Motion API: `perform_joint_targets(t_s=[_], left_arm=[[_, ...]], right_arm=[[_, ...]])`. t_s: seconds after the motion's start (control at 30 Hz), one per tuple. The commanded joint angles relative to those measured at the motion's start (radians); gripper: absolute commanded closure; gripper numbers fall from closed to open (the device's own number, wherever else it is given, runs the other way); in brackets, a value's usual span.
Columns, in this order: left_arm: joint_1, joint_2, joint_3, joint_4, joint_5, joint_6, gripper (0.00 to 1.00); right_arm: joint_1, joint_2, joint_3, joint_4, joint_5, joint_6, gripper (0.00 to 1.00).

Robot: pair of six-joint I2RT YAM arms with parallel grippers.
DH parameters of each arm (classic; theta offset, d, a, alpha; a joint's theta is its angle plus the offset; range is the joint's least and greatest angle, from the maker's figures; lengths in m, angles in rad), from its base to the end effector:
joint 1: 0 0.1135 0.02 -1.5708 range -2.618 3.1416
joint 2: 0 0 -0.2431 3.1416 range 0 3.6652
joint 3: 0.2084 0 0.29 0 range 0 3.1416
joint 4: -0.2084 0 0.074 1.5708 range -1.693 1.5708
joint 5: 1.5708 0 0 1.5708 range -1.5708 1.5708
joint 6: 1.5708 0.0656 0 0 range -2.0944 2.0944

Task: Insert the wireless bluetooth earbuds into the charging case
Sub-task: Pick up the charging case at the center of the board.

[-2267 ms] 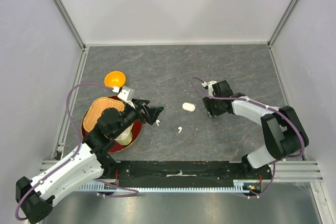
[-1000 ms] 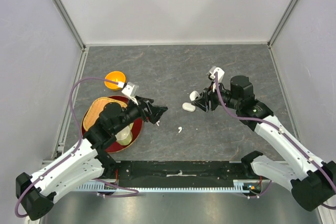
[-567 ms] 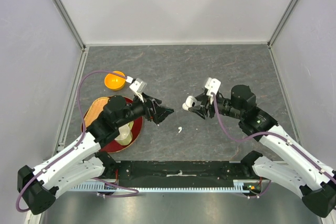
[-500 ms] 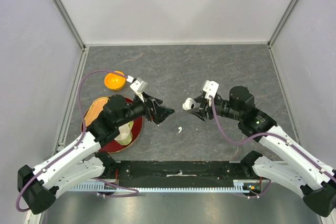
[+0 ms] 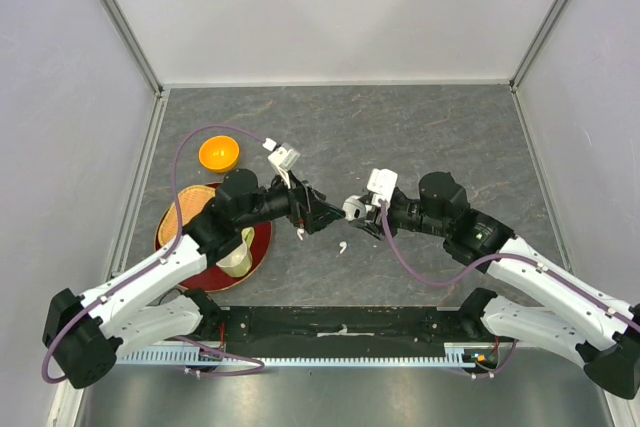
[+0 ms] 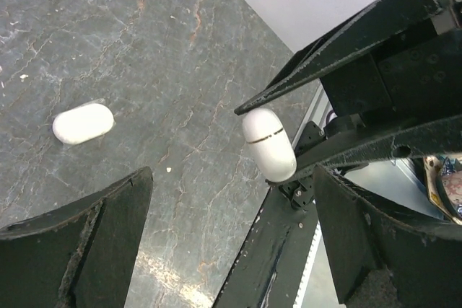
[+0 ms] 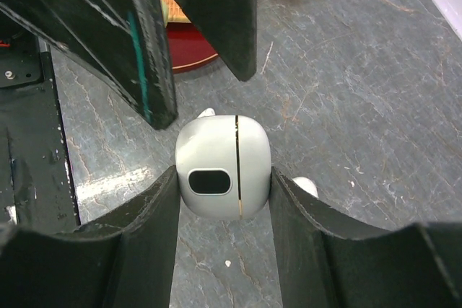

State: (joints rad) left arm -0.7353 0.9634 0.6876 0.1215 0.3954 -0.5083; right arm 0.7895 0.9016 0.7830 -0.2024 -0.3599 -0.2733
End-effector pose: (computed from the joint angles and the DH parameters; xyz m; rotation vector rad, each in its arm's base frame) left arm 0.2082 -0.2224 0.2729 0.5268 1.8087 -1.2287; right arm 0.1854 0.2197 0.2875 -1.1861 1.5224 0.6889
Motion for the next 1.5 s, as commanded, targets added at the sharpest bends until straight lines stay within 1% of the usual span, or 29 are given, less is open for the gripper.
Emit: perform_joint_targets(t_s=[0.0, 0.2, 0.33, 0.4, 0.5, 0.67, 0.8, 0.9, 0.93, 1.0, 1.03, 1.1, 1.13, 1.23, 1.4, 1.47], left_arm=[[-0.001, 0.024, 0.050, 0.041, 0.033, -0.053, 0.03], [-0.001, 0.069, 0.052, 0.036, 0.031, -0.104, 0.05], [-0.003, 0.104, 0.050, 0.052, 0.071, -0.139, 0.11], [-0.003, 0.116, 0.052, 0.050, 0.083, -0.145, 0.12], [-0.003, 0.123, 0.053, 0.043, 0.088, -0.145, 0.13], [-0.003, 0.121, 0.056, -0.002, 0.092, -0.134, 0.19], [-0.003, 0.115, 0.059, -0.028, 0.102, -0.119, 0.21], [-0.003, 0.110, 0.059, -0.033, 0.115, -0.114, 0.26], [-0.003, 0.112, 0.062, -0.033, 0.118, -0.114, 0.30], [-0.003, 0.113, 0.066, -0.033, 0.126, -0.108, 0.33], [-0.003, 0.115, 0.069, -0.033, 0.129, -0.108, 0.39], [-0.003, 0.118, 0.067, -0.019, 0.137, -0.108, 0.52], [-0.003, 0.121, 0.067, -0.014, 0.144, -0.110, 0.56], [-0.003, 0.129, 0.066, 0.004, 0.164, -0.121, 0.57], [-0.003, 0.136, 0.064, 0.021, 0.191, -0.131, 0.56], [-0.003, 0.143, 0.063, 0.023, 0.207, -0.128, 0.59]], right_arm=[[0.043, 0.007, 0.010, 0.050, 0.059, -0.010, 1.00], [0.103, 0.026, 0.007, 0.075, 0.108, -0.001, 1.00], [0.142, 0.055, 0.012, 0.087, 0.163, 0.002, 1.00], [0.165, 0.060, 0.012, 0.100, 0.188, 0.000, 1.00], [0.186, 0.069, 0.009, 0.119, 0.229, 0.005, 1.00], [0.217, 0.071, -0.007, 0.158, 0.318, 0.002, 1.00], [0.224, 0.065, -0.022, 0.176, 0.340, -0.006, 1.00], [0.226, 0.062, -0.027, 0.182, 0.340, -0.009, 1.00], [0.228, 0.062, -0.027, 0.182, 0.340, -0.010, 1.00], [0.231, 0.063, -0.027, 0.182, 0.337, -0.010, 1.00], [0.231, 0.063, -0.027, 0.184, 0.332, -0.010, 1.00], [0.235, 0.062, -0.028, 0.185, 0.329, -0.009, 1.00], [0.234, 0.062, -0.030, 0.189, 0.328, -0.009, 1.00], [0.237, 0.062, -0.034, 0.193, 0.331, -0.006, 1.00], [0.240, 0.060, -0.036, 0.195, 0.334, -0.007, 1.00], [0.240, 0.059, -0.037, 0.196, 0.337, -0.007, 1.00]])
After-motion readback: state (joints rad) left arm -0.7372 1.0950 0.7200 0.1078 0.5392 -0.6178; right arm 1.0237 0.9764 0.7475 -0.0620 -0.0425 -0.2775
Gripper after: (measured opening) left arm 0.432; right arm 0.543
